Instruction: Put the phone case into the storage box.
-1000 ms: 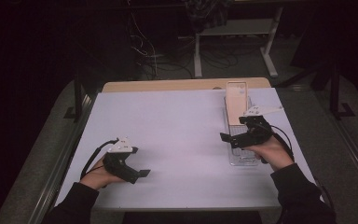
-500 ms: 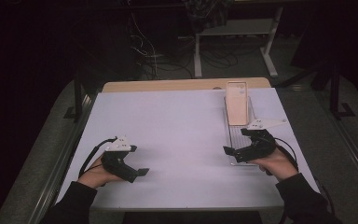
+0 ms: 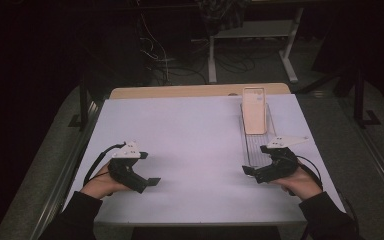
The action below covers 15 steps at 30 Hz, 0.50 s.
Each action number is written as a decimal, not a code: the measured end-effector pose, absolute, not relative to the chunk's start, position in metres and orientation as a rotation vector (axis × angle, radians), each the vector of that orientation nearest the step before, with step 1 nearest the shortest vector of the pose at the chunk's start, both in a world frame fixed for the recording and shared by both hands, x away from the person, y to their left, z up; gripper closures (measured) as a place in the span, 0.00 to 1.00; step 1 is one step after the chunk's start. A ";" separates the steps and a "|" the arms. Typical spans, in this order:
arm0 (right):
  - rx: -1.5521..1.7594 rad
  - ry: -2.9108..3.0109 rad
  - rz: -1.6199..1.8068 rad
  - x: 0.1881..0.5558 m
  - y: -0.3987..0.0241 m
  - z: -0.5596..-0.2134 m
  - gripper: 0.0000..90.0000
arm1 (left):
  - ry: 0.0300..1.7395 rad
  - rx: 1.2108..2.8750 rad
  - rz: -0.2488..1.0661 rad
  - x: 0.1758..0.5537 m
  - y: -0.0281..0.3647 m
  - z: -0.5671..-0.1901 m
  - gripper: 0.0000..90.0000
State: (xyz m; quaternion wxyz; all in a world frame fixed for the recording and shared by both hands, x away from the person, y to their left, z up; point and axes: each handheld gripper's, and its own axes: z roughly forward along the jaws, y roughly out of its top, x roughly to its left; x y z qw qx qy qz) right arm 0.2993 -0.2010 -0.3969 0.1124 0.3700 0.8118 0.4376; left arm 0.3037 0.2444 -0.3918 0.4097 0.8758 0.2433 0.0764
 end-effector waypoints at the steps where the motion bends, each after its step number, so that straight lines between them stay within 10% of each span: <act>1: 1.080 2.384 1.281 0.299 -0.201 -0.397 0.00 | 0.615 2.205 0.192 0.303 0.244 -0.391 0.00; 15: 1.083 2.382 1.274 0.298 -0.203 -0.397 0.00 | 0.609 2.203 0.193 0.303 0.244 -0.390 0.00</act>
